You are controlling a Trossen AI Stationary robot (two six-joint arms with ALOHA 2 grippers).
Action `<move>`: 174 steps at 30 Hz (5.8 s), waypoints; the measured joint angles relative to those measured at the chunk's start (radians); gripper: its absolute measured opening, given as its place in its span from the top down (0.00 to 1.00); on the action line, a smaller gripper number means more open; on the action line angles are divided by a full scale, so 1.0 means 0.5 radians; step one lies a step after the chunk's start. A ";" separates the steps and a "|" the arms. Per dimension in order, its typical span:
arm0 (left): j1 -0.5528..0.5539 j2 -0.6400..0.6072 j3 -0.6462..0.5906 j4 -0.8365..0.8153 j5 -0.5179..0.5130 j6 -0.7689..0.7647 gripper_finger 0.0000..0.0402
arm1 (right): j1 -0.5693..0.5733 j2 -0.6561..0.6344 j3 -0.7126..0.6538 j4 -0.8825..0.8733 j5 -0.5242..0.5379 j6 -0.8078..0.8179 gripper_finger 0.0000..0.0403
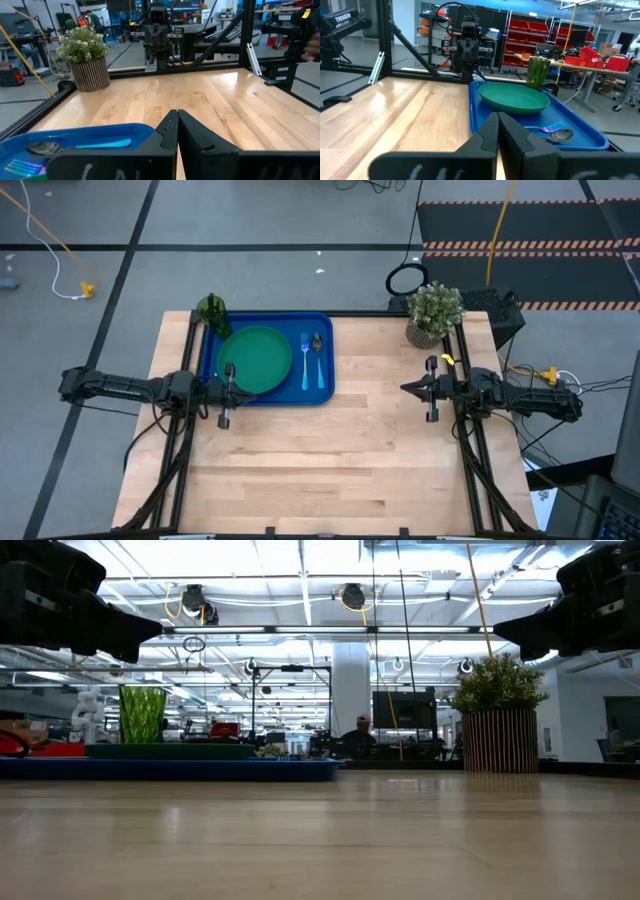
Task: Pick and place plate/cup/fork/spoon on tray
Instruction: Return To Home Position
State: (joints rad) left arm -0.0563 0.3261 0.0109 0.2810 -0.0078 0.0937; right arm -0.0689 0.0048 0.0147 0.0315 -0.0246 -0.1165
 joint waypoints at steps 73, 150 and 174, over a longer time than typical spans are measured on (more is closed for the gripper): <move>0.000 -0.636 0.001 -0.538 0.014 0.169 0.99 | 0.001 0.001 0.000 0.004 -0.004 0.000 1.00; 0.000 -0.636 0.000 -0.539 0.011 0.163 0.99 | 0.001 0.001 -0.001 0.004 -0.005 0.000 1.00; 0.000 -0.636 0.000 -0.539 0.011 0.163 0.99 | 0.001 0.000 0.000 0.004 -0.005 0.000 1.00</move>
State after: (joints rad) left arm -0.0564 0.0082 0.0109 0.0113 -0.0021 0.1753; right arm -0.0685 0.0050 0.0145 0.0334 -0.0273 -0.1165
